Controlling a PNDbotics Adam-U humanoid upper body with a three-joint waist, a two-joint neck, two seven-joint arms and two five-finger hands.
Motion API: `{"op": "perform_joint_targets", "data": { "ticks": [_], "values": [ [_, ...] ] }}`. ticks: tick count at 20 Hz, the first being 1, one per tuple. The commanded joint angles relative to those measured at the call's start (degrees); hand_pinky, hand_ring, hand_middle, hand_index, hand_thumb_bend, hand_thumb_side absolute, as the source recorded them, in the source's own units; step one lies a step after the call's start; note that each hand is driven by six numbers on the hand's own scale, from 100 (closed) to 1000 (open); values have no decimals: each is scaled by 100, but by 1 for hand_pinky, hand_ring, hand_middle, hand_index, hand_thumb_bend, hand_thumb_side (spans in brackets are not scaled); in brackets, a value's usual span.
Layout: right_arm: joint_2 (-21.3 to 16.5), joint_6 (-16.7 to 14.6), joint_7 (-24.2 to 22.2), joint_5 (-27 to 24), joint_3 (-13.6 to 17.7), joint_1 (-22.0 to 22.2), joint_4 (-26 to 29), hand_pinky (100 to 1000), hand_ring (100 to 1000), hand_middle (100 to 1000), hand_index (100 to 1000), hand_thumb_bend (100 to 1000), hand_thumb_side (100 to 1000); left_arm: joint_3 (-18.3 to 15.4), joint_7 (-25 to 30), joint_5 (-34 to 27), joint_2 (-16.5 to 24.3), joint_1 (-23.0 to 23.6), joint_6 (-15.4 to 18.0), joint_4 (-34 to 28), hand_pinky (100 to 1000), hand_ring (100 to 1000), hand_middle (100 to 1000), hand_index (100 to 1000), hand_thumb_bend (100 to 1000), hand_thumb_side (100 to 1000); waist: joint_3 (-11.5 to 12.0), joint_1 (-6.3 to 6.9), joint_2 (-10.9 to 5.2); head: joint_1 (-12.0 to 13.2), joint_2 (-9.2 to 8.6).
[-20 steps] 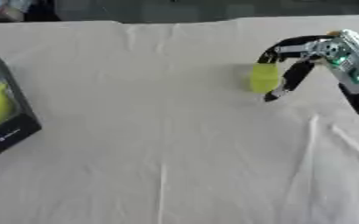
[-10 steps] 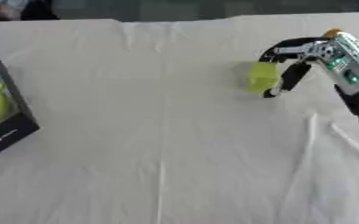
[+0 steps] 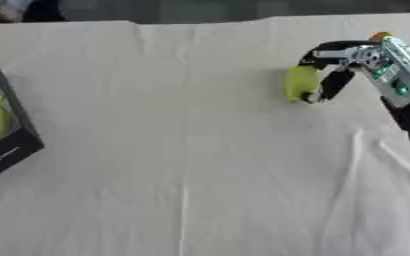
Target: Pick up the objects with one hand, pass them to the other hand, and then place them into the box on the other side of the table.
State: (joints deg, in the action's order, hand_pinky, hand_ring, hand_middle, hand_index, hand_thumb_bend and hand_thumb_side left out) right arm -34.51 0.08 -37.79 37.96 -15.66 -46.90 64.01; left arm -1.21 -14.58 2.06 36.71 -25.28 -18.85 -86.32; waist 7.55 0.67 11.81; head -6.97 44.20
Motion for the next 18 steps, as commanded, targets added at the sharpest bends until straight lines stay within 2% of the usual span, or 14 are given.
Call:
{"op": "perform_joint_targets", "data": {
  "ticks": [1, 8, 9, 10, 18],
  "values": [
    [-116, -4, 108, -72, 53, -116, 159, 879, 759, 532, 637, 237, 100, -72, -34, 2, 136, -71, 11, -83, 831, 778, 766, 787, 763, 433, -1, 62, -17, -6, -9],
    [-228, 166, 359, -359, 236, -53, 707, 864, 738, 498, 609, 225, 100, -69, -38, 9, 142, -91, 19, -102, 830, 777, 766, 787, 766, 436, -39, 76, -48, -2, -9],
    [-242, 214, 436, -457, 288, -20, 830, 856, 729, 486, 601, 193, 100, -66, -35, 11, 145, -99, 22, -110, 830, 777, 765, 787, 776, 442, -45, 79, -52, 6, -9],
    [-256, 283, 539, -580, 343, 24, 968, 853, 725, 482, 598, 211, 100, -62, -31, 15, 148, -109, 24, -117, 830, 777, 765, 787, 768, 435, -51, 81, -56, 14, -9],
    [-207, 877, 1393, -1544, 550, 411, 1909, 831, 701, 465, 590, 192, 100, -19, 51, 69, 164, -215, 34, -191, 829, 777, 765, 787, 768, 435, -86, 97, -84, 52, -9]
  ]
}}
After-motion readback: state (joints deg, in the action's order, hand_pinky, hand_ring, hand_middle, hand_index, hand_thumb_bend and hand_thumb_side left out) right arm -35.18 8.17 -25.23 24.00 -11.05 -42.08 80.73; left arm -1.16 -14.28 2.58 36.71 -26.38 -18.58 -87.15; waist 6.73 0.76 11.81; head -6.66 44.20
